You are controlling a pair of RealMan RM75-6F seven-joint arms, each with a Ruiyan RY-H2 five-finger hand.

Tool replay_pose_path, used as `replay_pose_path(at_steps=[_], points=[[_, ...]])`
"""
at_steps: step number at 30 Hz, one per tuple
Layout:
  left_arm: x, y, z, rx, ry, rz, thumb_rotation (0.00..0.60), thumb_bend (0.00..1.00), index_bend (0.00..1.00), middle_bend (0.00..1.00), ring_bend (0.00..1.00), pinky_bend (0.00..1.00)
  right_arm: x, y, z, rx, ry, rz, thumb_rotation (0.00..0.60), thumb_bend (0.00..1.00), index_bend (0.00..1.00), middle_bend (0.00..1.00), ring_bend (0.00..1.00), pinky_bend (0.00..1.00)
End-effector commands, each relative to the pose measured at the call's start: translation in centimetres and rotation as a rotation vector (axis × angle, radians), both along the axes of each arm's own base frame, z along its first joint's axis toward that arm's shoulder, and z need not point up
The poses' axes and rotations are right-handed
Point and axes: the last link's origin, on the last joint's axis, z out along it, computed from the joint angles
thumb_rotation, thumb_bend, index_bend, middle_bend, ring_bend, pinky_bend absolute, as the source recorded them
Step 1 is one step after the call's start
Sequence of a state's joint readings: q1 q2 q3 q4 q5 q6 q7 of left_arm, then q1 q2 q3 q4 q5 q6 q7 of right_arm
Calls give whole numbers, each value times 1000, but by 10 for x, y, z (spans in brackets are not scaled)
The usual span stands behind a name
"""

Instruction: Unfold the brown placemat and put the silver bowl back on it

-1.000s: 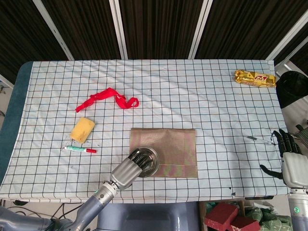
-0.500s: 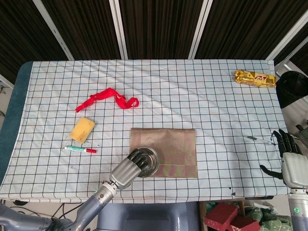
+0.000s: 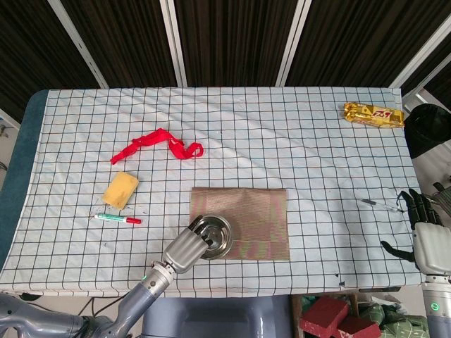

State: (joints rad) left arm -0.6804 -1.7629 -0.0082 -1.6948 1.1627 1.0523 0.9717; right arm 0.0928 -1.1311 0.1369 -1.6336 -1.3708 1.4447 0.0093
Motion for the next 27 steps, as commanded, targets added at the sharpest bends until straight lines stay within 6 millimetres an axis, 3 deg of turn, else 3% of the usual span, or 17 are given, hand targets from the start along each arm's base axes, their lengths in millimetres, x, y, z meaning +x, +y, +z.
replay_pose_path(at_steps=[1, 6, 14, 20, 27], points=[[-1, 0, -2, 14, -5, -13, 600, 385, 580, 603, 175, 125, 0, 0, 0, 0, -1, -1, 600, 51, 23, 0, 0, 158], [-5, 3, 0, 48, -8, -41, 600, 497, 619, 643, 201, 142, 0, 0, 0, 1, -3, -1, 600, 54, 28, 0, 0, 158], [-12, 12, 20, 111, -29, -66, 600, 521, 634, 657, 212, 142, 1, 1, 0, 1, -4, 1, 600, 55, 29, 0, 0, 158], [-24, 26, 51, 180, -10, -80, 600, 521, 636, 660, 212, 142, 1, 1, 0, 1, -6, 1, 600, 56, 29, 0, 0, 158], [-64, 34, 97, 248, 53, -29, 600, 521, 636, 659, 212, 142, 1, 2, 0, 2, -5, 0, 600, 56, 30, 0, 0, 158]])
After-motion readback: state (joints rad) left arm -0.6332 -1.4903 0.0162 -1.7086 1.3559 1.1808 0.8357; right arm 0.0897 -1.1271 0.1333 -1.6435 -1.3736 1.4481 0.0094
